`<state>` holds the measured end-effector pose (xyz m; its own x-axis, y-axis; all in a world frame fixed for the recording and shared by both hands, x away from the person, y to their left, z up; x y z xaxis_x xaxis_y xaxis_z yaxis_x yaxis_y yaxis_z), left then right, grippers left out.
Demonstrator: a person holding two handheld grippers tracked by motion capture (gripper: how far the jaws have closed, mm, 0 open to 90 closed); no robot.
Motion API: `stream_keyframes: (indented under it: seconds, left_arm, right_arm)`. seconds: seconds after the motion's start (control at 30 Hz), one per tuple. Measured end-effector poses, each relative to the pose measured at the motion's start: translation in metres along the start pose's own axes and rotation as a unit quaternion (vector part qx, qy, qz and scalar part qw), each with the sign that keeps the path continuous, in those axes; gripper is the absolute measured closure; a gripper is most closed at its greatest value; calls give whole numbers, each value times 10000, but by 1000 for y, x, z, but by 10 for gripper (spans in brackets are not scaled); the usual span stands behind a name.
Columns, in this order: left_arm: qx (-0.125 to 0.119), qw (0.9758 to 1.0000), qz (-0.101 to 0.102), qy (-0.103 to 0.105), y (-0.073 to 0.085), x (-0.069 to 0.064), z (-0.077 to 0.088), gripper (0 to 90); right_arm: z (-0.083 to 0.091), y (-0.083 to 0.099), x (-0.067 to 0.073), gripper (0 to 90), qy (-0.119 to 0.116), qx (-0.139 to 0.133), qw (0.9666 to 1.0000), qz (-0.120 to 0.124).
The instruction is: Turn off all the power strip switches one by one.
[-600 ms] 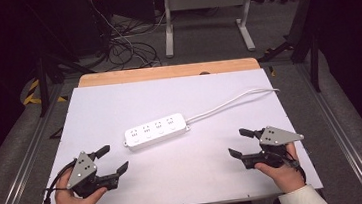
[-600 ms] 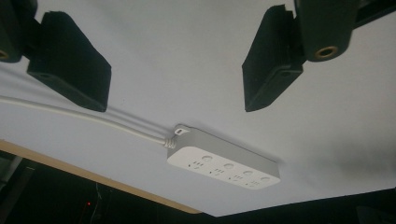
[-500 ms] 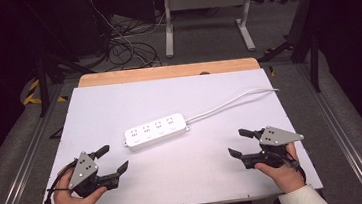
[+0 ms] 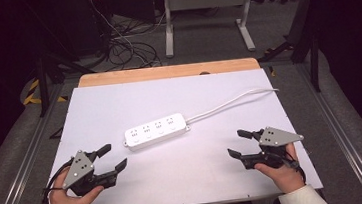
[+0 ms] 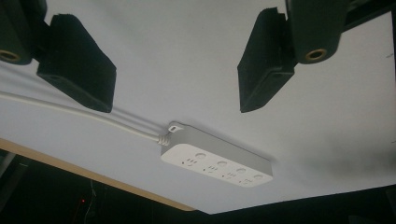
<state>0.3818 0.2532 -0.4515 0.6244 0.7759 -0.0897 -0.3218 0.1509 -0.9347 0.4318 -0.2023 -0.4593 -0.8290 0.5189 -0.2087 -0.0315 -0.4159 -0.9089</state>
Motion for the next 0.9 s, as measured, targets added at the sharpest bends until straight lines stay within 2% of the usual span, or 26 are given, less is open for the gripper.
stream_keyframes:
  seconds: [0.3,0.43,0.47,0.53,0.63,0.67,0.73,0.83,0.9]
  left_arm:
    - [76,9999,-35,72,-3,0,1,307]
    - [129,9998,4,173,-6,-1,1,436]
    - [179,9997,-74,149,-9,1,1,511]
    - [174,9997,-8,199,-12,2,0,625]
    - [212,9996,-27,157,-16,4,0,802]
    - [195,9997,11,133,-17,5,-1,802]
    - [222,9997,12,111,-20,6,-3,900]
    - [220,9996,93,153,-25,7,-8,900]
    - [218,9996,70,161,-30,7,-14,900]
  right_arm:
    - [0,-1,1,282,-19,-43,10000,6]
    - [0,-1,1,282,-17,-43,10000,4]
    - [0,-1,1,282,-15,-44,10000,4]
    - [-1,-1,1,282,-15,-38,10000,7]
    - [-1,-1,2,282,-31,-44,10000,-3]
    - [-1,-1,2,282,-31,-44,10000,-3]
    - [-1,-1,2,282,-41,-46,10000,-4]
    - [-1,-1,2,282,-44,-39,10000,-2]
    - [-1,-1,2,282,-50,-34,10000,2]
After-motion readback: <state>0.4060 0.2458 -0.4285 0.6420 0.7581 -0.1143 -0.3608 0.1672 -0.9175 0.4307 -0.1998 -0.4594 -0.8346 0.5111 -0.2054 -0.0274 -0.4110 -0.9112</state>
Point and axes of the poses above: each handheld gripper's, and its own axes: z roughly backward along the jaws, y roughly out of its underside, x roughly to its left, the point moved 3 cm from there along -z, roughly forward along the jaws, and after that the axes turned 10 degrees about z, right-handed, at the moved point
